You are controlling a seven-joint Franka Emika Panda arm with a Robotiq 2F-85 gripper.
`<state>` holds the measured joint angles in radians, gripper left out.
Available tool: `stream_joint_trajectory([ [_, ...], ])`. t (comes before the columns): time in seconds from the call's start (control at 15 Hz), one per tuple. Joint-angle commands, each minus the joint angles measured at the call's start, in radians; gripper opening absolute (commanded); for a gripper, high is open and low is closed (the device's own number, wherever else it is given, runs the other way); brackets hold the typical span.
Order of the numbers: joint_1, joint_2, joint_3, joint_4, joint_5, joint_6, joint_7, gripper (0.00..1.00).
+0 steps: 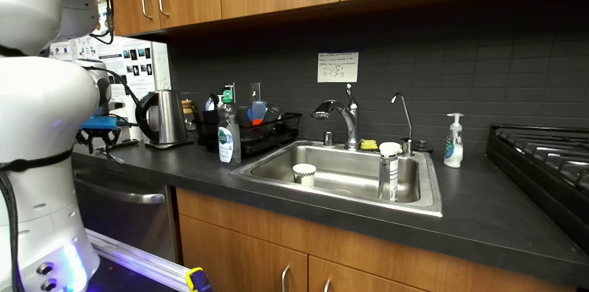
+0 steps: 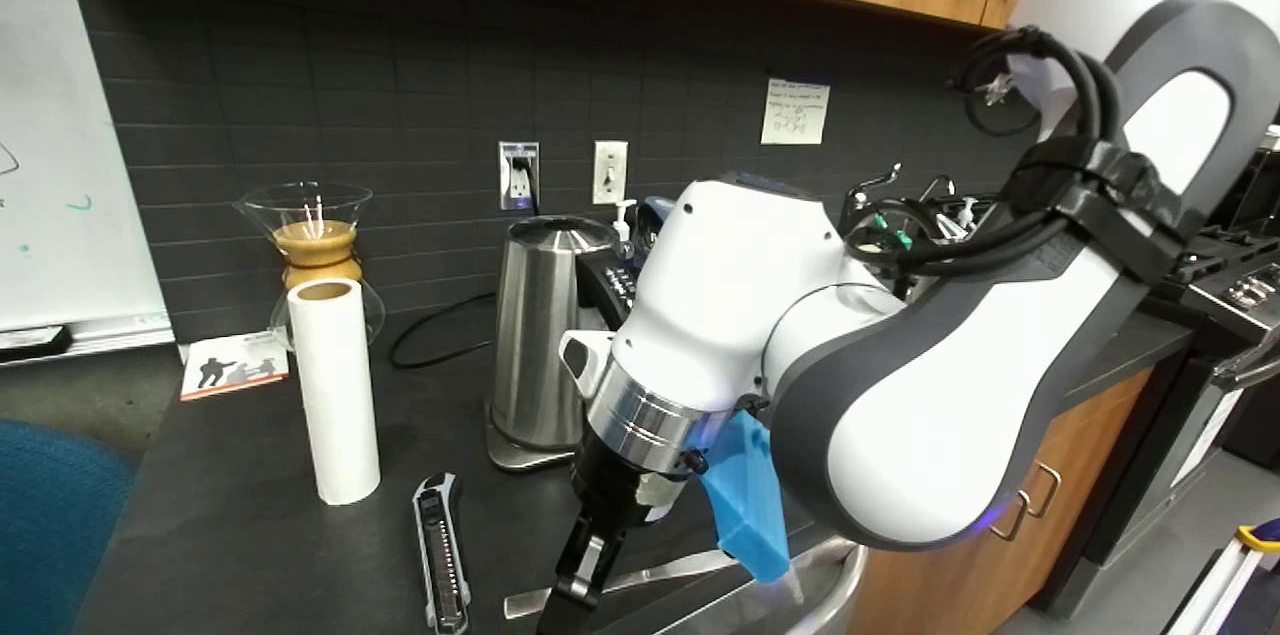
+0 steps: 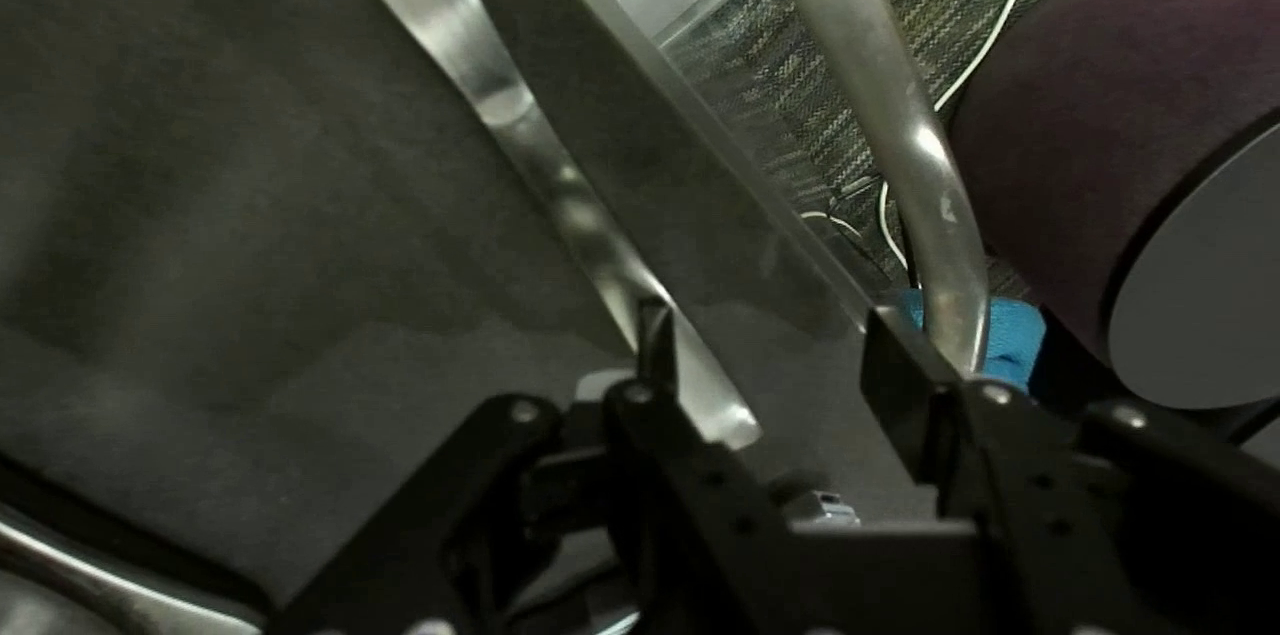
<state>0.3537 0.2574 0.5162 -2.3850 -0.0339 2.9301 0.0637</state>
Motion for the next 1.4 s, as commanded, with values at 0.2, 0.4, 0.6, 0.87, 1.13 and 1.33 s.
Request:
stream_joint_trajectory([
  [0.2,-0.012,0.003,0.004,0.003,0.058,-0.007,-0.085,1.0],
  [0.4,-0.026,0.002,0.026,0.01,0.098,-0.011,-0.125,1.0],
  [0.6,-0.028,-0.009,0.034,0.019,0.122,-0.03,-0.148,1.0],
  [0.87,-0.03,-0.047,0.047,0.023,0.152,-0.074,-0.16,1.0],
  [1.13,-0.024,-0.104,0.041,0.002,0.181,-0.117,-0.155,1.0],
  [1.33,-0.02,-0.159,0.034,-0.017,0.214,-0.151,-0.162,1.0],
])
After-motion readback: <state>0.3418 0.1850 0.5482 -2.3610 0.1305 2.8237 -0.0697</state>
